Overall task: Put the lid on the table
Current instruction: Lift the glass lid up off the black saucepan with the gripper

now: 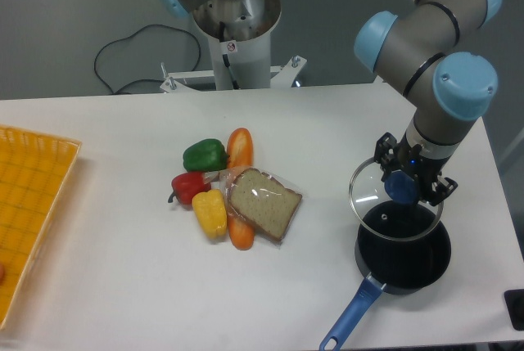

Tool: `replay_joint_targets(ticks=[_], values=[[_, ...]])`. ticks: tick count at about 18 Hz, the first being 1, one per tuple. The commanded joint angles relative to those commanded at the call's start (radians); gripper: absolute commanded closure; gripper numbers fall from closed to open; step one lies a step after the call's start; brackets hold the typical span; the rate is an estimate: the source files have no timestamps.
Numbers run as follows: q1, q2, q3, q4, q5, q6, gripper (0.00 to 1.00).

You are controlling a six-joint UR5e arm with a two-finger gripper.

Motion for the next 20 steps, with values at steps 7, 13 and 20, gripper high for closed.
replay_joint_targets(ticks=[7, 13, 20], values=[[0.008, 0.017, -0.021, 0.011, -0.003, 0.017, 0.43], [0.044, 0.069, -0.106, 0.055, -0.006, 0.090, 0.44], [0.078, 0.109, -0.201, 0.103, -0.008, 0.156, 0.43]])
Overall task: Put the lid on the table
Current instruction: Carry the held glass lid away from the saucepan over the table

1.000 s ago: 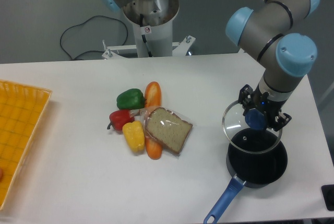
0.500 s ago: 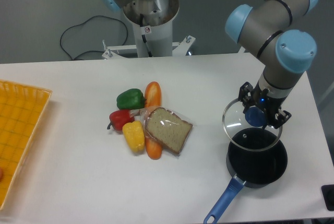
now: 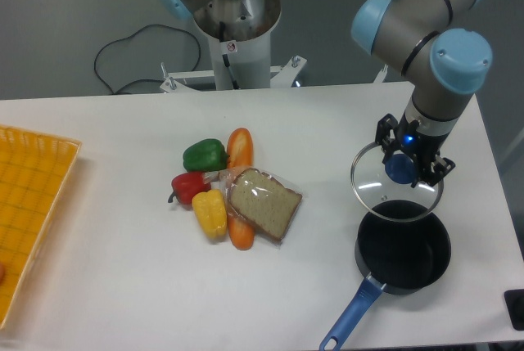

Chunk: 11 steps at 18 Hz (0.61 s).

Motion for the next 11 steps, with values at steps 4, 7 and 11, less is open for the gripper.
replay_joint_targets(ticks=[4, 7, 11], values=[[0.043, 0.021, -0.041, 0.018, 0.000, 0.072, 0.43], [0.064, 0.028, -0.060, 0.018, -0.002, 0.120, 0.43], [0.091, 0.035, -0.080, 0.020, -0.002, 0.158, 0.43]])
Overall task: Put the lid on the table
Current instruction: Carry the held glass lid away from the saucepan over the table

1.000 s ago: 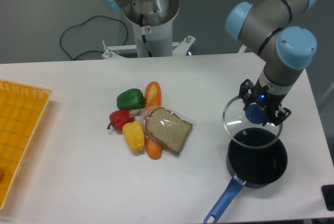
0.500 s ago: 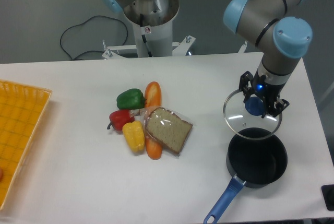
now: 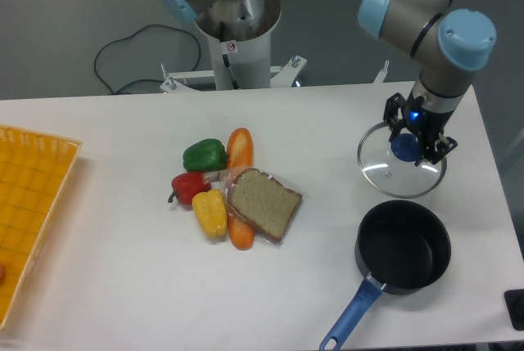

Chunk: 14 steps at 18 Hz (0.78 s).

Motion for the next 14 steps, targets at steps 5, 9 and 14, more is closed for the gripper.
replay_joint_targets(ticks=[5, 9, 14], values=[[0.037, 0.000, -0.037, 0.046, -0.002, 0.055, 0.43], [0.063, -0.003, -0.049, 0.048, -0.003, 0.091, 0.43], [0.077, -0.023, -0.083, 0.115, -0.003, 0.103, 0.43]])
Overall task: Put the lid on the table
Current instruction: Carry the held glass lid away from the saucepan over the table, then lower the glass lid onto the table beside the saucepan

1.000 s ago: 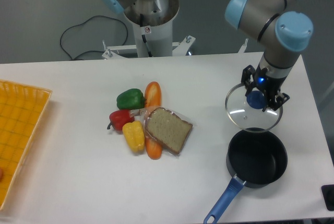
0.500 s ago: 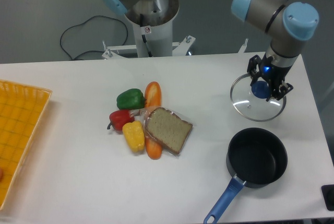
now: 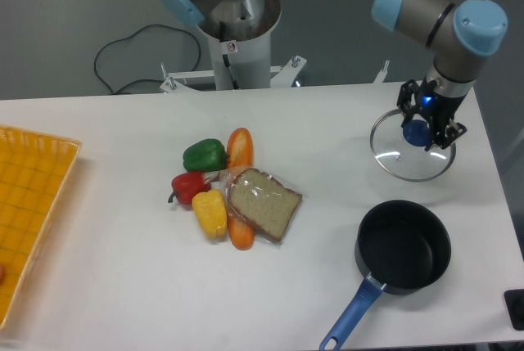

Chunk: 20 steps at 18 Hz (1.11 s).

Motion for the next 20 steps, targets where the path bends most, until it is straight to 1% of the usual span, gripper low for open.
replay_joint_targets(ticks=[5, 10, 15, 18, 20], values=[[0.002, -0.015, -0.020, 0.006, 0.000, 0.002, 0.43], [0.017, -0.032, -0.023, 0.006, -0.011, 0.003, 0.43], [0.017, -0.054, -0.023, 0.032, -0.011, 0.003, 0.43], [0.017, -0.071, -0.023, 0.061, -0.011, 0.003, 0.43], [0.017, -0.075, -0.020, 0.065, -0.011, 0.003, 0.43]])
